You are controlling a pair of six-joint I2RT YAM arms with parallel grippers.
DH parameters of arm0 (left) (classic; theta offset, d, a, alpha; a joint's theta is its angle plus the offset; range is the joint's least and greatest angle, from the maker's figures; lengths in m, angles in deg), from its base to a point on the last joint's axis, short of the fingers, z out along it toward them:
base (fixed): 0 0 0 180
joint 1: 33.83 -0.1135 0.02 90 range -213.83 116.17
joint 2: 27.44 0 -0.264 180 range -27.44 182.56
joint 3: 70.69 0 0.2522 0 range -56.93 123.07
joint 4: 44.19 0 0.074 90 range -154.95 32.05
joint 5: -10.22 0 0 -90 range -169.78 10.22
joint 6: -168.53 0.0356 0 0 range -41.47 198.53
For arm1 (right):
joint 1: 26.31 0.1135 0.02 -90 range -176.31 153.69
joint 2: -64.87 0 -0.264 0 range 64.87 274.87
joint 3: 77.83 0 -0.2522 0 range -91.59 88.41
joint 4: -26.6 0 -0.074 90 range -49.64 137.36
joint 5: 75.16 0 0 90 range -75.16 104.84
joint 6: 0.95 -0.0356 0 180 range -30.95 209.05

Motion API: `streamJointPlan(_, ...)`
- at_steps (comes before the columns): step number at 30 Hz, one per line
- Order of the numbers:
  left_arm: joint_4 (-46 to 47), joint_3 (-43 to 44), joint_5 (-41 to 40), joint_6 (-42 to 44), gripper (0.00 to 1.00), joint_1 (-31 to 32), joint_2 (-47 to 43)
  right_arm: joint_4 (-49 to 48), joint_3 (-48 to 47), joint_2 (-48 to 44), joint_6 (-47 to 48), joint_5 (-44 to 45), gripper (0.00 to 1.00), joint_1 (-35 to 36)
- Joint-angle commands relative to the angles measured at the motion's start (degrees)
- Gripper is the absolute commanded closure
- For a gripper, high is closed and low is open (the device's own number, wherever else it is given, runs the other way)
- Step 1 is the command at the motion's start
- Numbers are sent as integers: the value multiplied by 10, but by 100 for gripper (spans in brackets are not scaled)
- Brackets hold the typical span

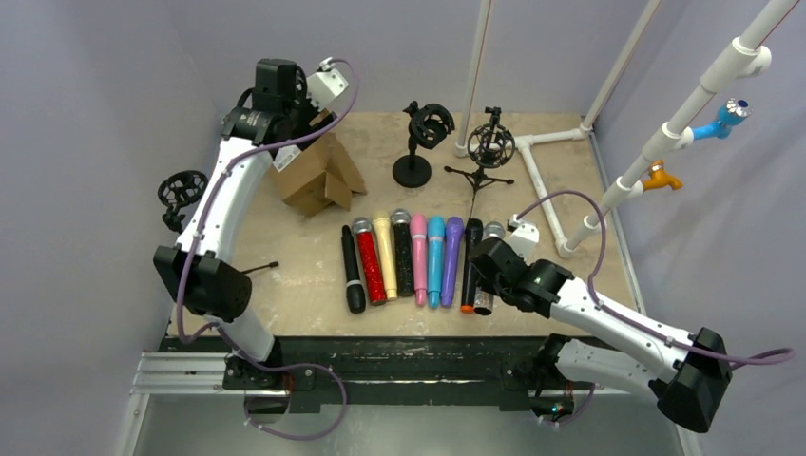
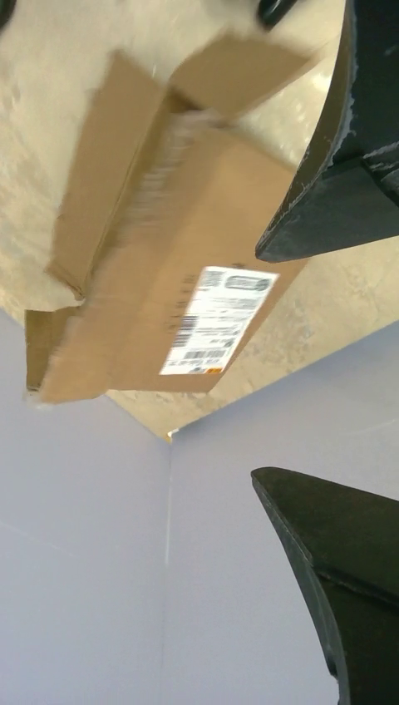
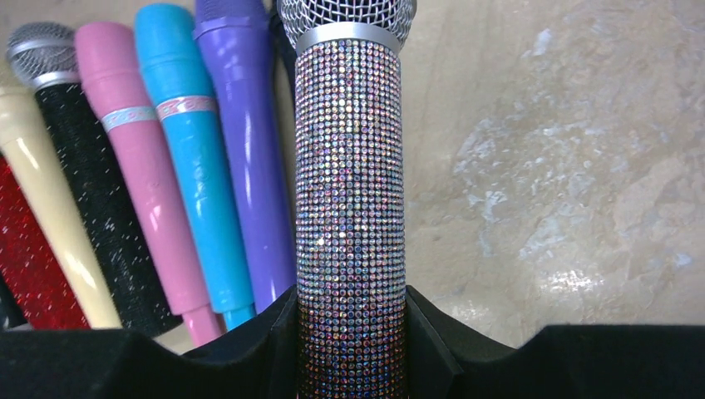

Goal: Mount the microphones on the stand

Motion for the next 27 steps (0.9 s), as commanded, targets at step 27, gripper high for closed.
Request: streamJointPlan(27,114,-226,-19,30,0,82,-30,-148,29,135,167,-104,90,-259)
